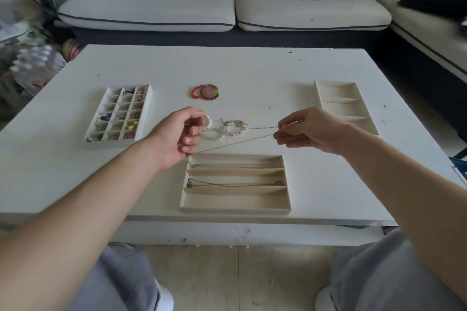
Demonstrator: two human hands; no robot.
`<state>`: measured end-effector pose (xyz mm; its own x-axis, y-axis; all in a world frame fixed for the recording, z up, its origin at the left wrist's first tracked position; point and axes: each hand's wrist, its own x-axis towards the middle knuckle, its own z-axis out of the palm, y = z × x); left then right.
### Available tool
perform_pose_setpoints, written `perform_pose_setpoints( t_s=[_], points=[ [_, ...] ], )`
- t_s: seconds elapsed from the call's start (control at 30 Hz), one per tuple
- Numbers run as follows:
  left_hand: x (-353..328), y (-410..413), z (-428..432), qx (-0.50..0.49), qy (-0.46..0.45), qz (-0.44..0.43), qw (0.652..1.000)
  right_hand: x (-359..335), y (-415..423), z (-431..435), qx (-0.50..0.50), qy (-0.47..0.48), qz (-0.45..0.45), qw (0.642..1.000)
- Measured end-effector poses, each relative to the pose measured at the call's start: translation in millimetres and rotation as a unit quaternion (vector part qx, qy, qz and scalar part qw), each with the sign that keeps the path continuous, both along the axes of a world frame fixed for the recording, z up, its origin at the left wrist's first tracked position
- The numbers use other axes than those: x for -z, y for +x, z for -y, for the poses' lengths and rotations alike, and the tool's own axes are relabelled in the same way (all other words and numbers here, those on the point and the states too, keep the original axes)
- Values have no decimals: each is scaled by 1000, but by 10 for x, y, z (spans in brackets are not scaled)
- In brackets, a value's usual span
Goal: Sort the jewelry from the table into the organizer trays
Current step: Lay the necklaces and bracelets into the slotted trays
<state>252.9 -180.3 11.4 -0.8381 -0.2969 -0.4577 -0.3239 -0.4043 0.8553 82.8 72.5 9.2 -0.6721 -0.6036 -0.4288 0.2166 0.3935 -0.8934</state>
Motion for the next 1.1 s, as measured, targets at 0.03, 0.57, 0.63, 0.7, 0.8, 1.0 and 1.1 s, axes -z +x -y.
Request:
perform_pose_setpoints(
  t_s=[0.03,0.57,0.63,0.7,0.8,1.0,1.1],
  points=[
    [24,28,17,4,-13,13,1000,-27,15,-9,-8,-8,2,1000],
    [145,335,75,6,-68,94,993,-26,240,-199,-163,73,-73,981],
    [162,399,76,38,-75,100,991,19,289,-239,-194,115,-85,971],
    [170,464,79,75,-84,100,989,73,343,-265,-224,150,-95,958],
    [188,534,67,104,-79,91,987,139,446,-279,-250,197,-118,941],
    [211,562,73,139,-110,100,979,257,629,-200,-256,265,-214,905],
    [217,575,80,176,-185,117,960,281,725,-153,-256,294,-263,882]
  ],
)
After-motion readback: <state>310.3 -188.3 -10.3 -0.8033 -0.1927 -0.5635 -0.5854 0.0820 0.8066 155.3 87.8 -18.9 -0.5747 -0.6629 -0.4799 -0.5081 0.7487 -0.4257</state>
